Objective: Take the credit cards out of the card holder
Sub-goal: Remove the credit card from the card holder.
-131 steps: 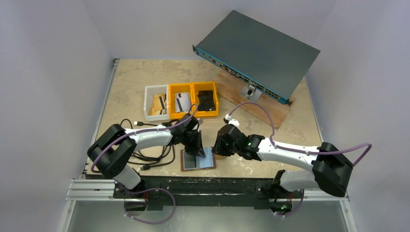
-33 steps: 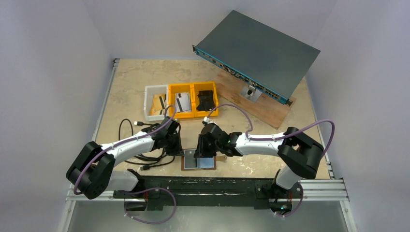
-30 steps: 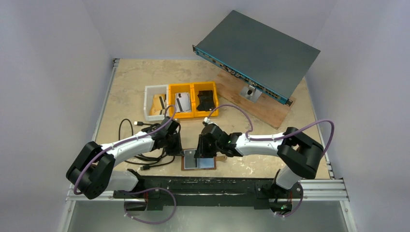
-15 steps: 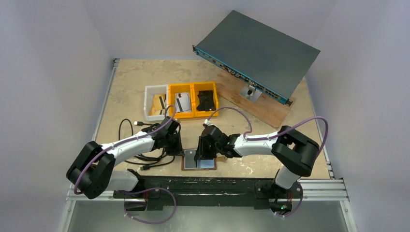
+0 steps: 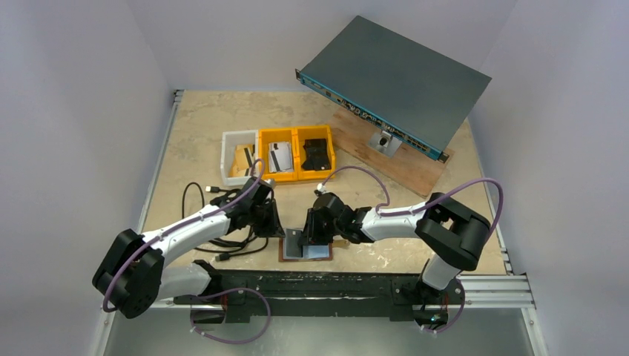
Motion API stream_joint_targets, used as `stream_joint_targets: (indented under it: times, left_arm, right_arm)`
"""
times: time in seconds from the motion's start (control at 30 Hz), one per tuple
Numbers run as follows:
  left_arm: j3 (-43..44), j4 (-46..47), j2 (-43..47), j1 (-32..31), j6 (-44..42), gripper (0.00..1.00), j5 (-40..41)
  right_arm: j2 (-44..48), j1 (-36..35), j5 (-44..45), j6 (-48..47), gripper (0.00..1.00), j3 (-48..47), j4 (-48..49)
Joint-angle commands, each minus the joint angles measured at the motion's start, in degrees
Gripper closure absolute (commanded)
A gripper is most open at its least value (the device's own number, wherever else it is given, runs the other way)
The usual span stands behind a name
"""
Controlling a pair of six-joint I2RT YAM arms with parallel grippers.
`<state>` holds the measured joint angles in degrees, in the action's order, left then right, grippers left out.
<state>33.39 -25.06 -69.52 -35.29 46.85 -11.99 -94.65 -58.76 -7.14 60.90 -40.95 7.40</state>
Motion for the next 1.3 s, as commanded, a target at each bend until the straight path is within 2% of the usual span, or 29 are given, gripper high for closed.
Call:
stream_joint_targets:
  times: [0.0,0.17,0.33,0.5,0.83,1.07,1.27]
  left_arm:
    - [1.9,-0.1,-0.3,0.1,-1.3,0.95,-2.0]
    - [1.5,-1.1,-0.9,0.1,-0.9,0.96,-0.6]
    - [1.4,-4.1,2.5,0.1,-0.7,0.95,3.2]
    - [1.7,-3.6,3.1,0.0,-1.6,0.93,1.4]
    - [1.4,1.8,-2.3,-2.4,-1.2,0.95,-1.2]
    - [0.5,3.4,-6.2,-2.6,-0.8,1.0,-0.3]
    - [-0.5,4.6,-8.7,-2.7,0.6,1.0,0.7]
  right_arm:
    - [-1.4,0.3,1.2,-0.3,0.77,1.4,-1.6]
    - [-1.4,0.5,1.0,-0.4,0.77,1.6,-1.7]
    - [-1.5,0.7,1.0,-0.5,0.76,1.7,-1.7]
    - [-1.8,0.7,0.7,-0.6,0.75,1.7,-1.4]
    - [-1.7,0.9,0.6,-0.2,0.75,2.4,-1.0]
    - [-1.5,1.0,0.4,0.1,0.72,3.3,-0.2]
    - [-1.8,1.7,-1.6,1.1,0.72,5.3,3.6]
